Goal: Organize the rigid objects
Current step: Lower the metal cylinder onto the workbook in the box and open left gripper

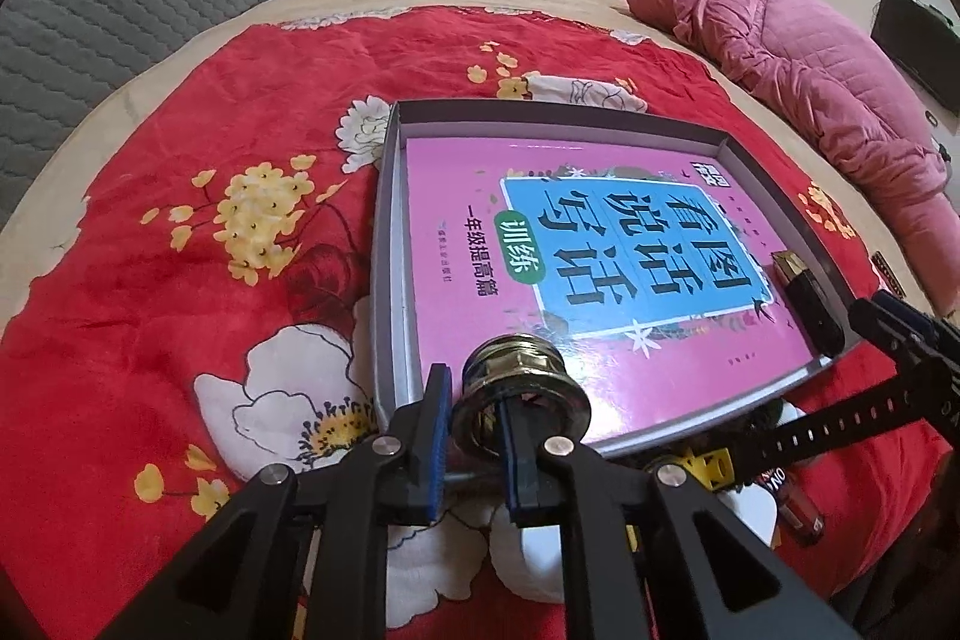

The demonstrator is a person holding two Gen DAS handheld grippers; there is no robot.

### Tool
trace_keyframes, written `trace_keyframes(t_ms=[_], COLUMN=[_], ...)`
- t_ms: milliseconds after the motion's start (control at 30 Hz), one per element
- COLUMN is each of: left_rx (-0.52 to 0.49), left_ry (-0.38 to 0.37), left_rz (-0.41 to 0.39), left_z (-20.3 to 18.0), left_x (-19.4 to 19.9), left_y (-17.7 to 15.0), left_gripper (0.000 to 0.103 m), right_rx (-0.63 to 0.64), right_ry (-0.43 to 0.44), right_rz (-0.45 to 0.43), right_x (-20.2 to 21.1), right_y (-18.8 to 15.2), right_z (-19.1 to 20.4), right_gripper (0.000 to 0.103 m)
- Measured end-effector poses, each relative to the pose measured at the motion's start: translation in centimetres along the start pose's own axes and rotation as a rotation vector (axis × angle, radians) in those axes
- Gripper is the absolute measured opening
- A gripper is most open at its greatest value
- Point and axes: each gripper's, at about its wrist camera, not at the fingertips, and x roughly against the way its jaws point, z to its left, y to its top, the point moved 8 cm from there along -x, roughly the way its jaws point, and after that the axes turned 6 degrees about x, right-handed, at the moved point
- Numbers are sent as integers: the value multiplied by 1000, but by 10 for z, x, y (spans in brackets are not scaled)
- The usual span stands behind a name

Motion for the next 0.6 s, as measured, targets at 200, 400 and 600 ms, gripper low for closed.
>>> trace_keyframes(t_ms=[200, 400, 600], left_rx=[-13, -8, 0], left_ry=[6, 18, 8], left_rz=[-11, -22, -30], left_z=[-2, 3, 5], left_x=[6, 13, 18], left_y=[-2, -2, 0], left_gripper=[18, 24, 24], right_rx=[7, -1, -12], right_ry=[3, -1, -3], right_rz=[-15, -30, -34], right_x=[7, 15, 23], right_y=[3, 4, 1], right_z=[1, -2, -6], right_gripper=[47, 47, 50])
